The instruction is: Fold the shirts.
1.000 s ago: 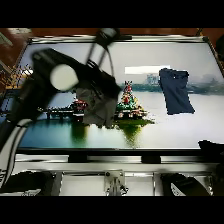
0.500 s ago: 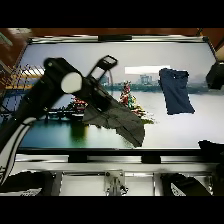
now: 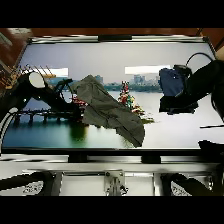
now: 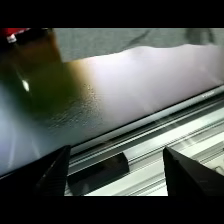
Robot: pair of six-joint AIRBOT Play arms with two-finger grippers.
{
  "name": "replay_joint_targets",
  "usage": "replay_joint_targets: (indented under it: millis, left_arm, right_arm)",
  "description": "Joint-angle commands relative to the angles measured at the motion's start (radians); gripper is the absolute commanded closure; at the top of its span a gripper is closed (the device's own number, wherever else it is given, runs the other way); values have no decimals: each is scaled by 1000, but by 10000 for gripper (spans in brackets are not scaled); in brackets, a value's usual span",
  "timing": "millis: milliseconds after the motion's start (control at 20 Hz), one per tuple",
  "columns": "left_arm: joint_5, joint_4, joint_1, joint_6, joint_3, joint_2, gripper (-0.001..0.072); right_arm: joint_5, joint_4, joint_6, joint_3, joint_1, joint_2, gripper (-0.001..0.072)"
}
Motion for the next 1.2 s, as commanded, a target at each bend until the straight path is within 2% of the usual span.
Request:
replay_joint_targets:
  millis: [0,100,350,650,750,800,900,1000,1100,1150]
  left_arm:
    - [227,-103,85,61,-202,1,-13]
    - [311,-124,82,65,-229,-33,-13]
    - [380,-257,72,154,-227,-146,-2]
    - [479,-286,18,145,-227,-190,-1]
    - [535,-335,-7,145,-227,-195,116]
    - [554,-357,-15,141,-227,-195,117]
    - [562,-362,-20,94,-225,-195,423]
    - [550,-362,-19,77,-225,-194,456]
    - [508,-362,-16,86,-225,-192,623]
    - [483,-362,-15,119,-225,-189,676]
  right_arm:
    - [90,116,-24,-109,-37,-56,81]
    - [114,128,-22,-114,-35,-83,81]
    - [137,138,-18,-114,-35,-100,81]
    - [146,140,5,-114,-35,-100,81]
    - [166,150,16,-114,-34,-101,81]
    - [178,156,26,-114,-32,-101,81]
    - [197,141,25,-122,-7,-101,81]
    - [221,130,10,-165,25,-101,81]
    - [225,127,5,-246,33,-101,81]
    - [223,126,-2,-287,33,-101,81]
